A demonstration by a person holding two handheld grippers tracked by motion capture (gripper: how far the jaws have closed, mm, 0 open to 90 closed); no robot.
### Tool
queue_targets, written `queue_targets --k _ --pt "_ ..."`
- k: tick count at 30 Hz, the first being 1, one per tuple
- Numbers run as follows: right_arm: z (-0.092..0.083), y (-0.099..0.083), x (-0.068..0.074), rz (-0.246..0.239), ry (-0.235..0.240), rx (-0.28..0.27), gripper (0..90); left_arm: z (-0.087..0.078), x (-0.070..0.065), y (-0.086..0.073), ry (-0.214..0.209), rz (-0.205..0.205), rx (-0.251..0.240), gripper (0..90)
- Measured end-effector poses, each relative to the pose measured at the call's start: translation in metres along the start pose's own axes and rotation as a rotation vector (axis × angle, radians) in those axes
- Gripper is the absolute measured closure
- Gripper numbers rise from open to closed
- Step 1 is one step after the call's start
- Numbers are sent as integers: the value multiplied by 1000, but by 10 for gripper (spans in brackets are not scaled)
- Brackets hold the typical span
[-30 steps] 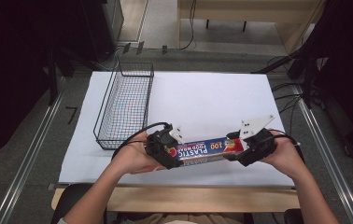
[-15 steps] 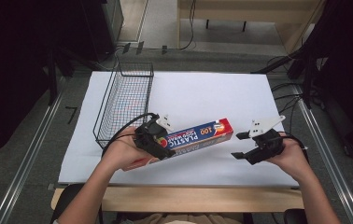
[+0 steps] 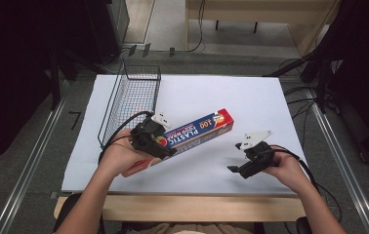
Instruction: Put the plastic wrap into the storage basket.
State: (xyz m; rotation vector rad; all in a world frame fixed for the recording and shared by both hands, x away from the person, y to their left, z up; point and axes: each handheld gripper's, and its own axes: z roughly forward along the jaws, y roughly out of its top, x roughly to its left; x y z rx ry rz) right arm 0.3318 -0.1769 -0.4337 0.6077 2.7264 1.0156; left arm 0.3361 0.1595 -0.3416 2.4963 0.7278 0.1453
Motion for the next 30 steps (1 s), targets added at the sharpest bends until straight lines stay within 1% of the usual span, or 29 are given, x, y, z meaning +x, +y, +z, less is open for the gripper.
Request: queue_targets --k 1,4,6,8,10,14,16,18,20,21,23,25,26,27,28,29,30 --pt "2 1 1 -15 -3 3 170 -2 1 0 4 -5 -3 397" --pt "4 1 0 -13 4 1 170 -5 5 1 15 -29 -9 397" --pt "7 1 -1 -14 -2 4 170 -6 6 1 24 -42 -14 397" --pt "10 1 -2 -17 -7 7 170 -6 8 1 39 -43 -5 398" --pt "12 1 -2 -18 -11 7 171 -7 10 2 52 -52 -2 397" --pt "15 2 -2 -17 -16 1 171 -9 16 3 79 -101 -5 398" --pt "17 2 -2 -17 -10 10 171 -10 21 3 84 -120 -6 399" --pt "18 2 -2 -21 -16 24 171 -12 27 3 101 -147 -14 399" --pt "19 1 -2 -21 -7 23 171 -13 31 4 109 -168 -17 399" --pt "19 2 -2 -19 -3 26 171 -13 33 4 114 -173 -18 399" --pt "19 1 -2 -21 -5 26 171 -13 36 7 147 -184 -8 399" --pt "19 1 -3 -21 -6 19 171 -13 40 11 158 -195 0 399" --pt "18 1 -4 -17 -5 18 171 -13 41 11 156 -198 -2 399" --pt "18 1 -4 -17 -7 16 171 -14 43 13 155 -204 -6 399" --pt "18 1 -4 -15 -38 9 180 -15 45 14 154 -205 -8 399" --pt "18 1 -4 -13 -50 11 184 -16 46 15 155 -211 -14 399" --pt "18 1 -5 -11 -49 13 185 -17 47 16 158 -212 -13 399"
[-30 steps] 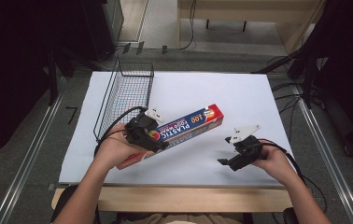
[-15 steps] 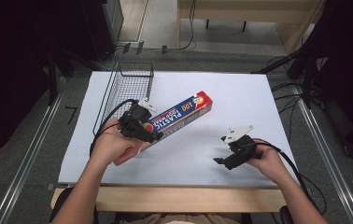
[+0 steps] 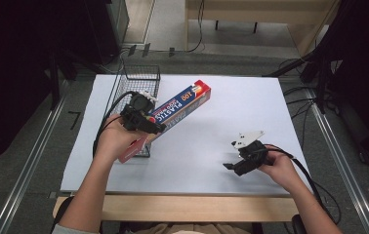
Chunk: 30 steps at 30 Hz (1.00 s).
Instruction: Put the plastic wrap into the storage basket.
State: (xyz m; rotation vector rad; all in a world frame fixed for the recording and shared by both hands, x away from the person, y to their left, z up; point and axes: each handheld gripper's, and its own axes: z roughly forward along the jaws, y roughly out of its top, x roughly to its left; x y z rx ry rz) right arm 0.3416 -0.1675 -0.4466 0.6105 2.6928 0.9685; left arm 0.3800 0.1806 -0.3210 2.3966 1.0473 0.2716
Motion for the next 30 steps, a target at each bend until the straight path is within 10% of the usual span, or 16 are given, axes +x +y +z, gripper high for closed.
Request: queue_targets --k 15,30 --pt "1 -2 -1 -14 13 -1 185 -1 33 19 32 -107 -6 399" --pt "2 -3 -2 -4 13 7 184 7 62 21 181 -264 -25 400"
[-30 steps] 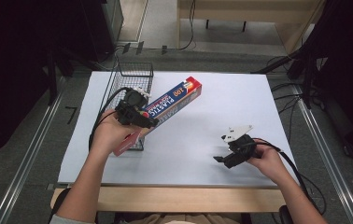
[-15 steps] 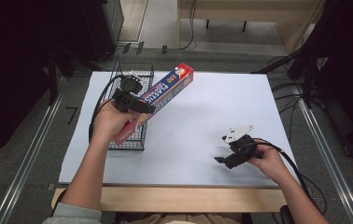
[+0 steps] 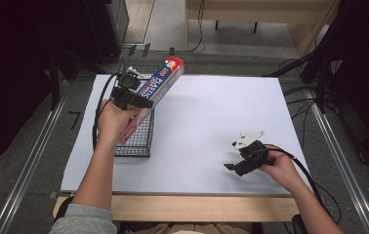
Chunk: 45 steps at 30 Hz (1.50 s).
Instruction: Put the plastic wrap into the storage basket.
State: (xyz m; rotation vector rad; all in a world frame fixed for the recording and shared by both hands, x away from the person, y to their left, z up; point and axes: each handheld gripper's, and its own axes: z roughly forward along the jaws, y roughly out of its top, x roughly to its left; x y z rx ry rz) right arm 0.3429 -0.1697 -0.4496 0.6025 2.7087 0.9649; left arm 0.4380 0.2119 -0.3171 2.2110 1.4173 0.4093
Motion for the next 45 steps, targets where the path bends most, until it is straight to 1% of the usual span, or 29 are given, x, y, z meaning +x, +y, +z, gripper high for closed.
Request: queue_targets --k 3,4,7,9,11,14,18,20,23,25,27,29,30,34,35,37,40,44,45 --pt "0 0 -1 3 0 -3 185 2 4 0 20 -19 12 400" --pt "0 0 0 5 2 -3 185 4 6 0 24 -34 18 400" --pt "-1 0 0 10 1 -3 185 8 11 0 63 -51 31 400" --pt "-1 0 0 6 2 -3 184 10 16 -1 53 -79 28 401" --pt "-1 0 0 4 3 -2 185 10 20 -2 53 -93 25 401" --pt "0 0 -1 4 3 0 184 10 25 -3 67 -112 26 401" --pt "0 0 0 4 2 -2 184 12 30 -3 103 -156 31 399" --pt "0 0 0 9 6 -4 185 13 32 -3 116 -172 36 400" --pt "-1 0 0 9 10 -12 184 14 36 -3 119 -200 35 400" --pt "0 0 0 8 8 -7 184 14 38 -3 129 -203 40 399" --pt "0 0 0 2 5 -7 184 14 41 -5 130 -215 40 399" --pt "0 0 1 4 9 -6 184 15 42 -5 140 -222 42 399" --pt "0 0 1 1 11 -7 184 16 43 -6 139 -232 43 399" --pt "-1 1 2 14 15 -11 185 20 45 -8 129 -247 39 398" --pt "-1 1 2 11 16 -16 184 20 46 -8 127 -256 41 398" --pt "-1 1 2 9 19 -20 184 21 48 -9 136 -266 44 399" --pt "0 1 2 10 20 -12 185 23 49 -10 140 -271 52 399" --pt "0 1 3 8 21 -14 184 27 48 -10 161 -271 57 398" --pt "0 1 3 8 21 -14 184 28 48 -10 160 -275 61 398"
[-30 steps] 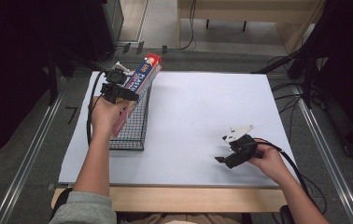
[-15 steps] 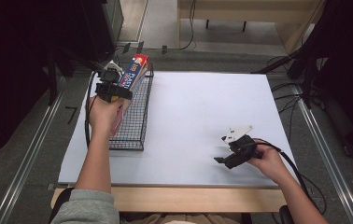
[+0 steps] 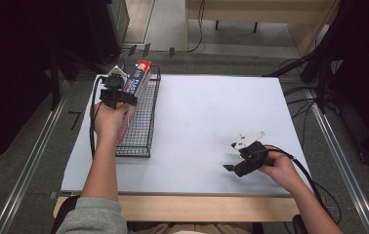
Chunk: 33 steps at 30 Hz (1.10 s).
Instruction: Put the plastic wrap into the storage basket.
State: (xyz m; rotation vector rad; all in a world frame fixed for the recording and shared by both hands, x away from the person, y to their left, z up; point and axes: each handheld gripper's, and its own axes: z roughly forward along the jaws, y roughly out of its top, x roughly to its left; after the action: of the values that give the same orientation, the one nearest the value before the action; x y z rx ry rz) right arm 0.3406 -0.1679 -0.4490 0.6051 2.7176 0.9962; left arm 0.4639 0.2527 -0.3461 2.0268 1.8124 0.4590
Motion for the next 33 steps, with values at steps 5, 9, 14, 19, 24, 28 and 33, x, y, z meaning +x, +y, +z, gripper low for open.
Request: queue_targets --k 5,9,14,19,24,28,33 --pt "0 0 0 -3 2 1 184 6 -3 0 14 8 8 398" --pt "1 0 0 -7 1 3 184 13 -4 0 6 -14 5 397" --pt "1 0 0 -7 2 4 184 21 -7 0 4 -12 12 397" --pt "1 0 0 -4 4 4 184 29 -10 -2 3 -3 31 397" --pt "1 0 0 -7 2 5 184 35 -12 -4 2 -1 41 397" --pt "1 0 0 -7 3 4 184 39 -13 -4 2 12 70 396" --pt "1 0 0 -8 2 5 184 43 -18 -4 11 28 76 396"
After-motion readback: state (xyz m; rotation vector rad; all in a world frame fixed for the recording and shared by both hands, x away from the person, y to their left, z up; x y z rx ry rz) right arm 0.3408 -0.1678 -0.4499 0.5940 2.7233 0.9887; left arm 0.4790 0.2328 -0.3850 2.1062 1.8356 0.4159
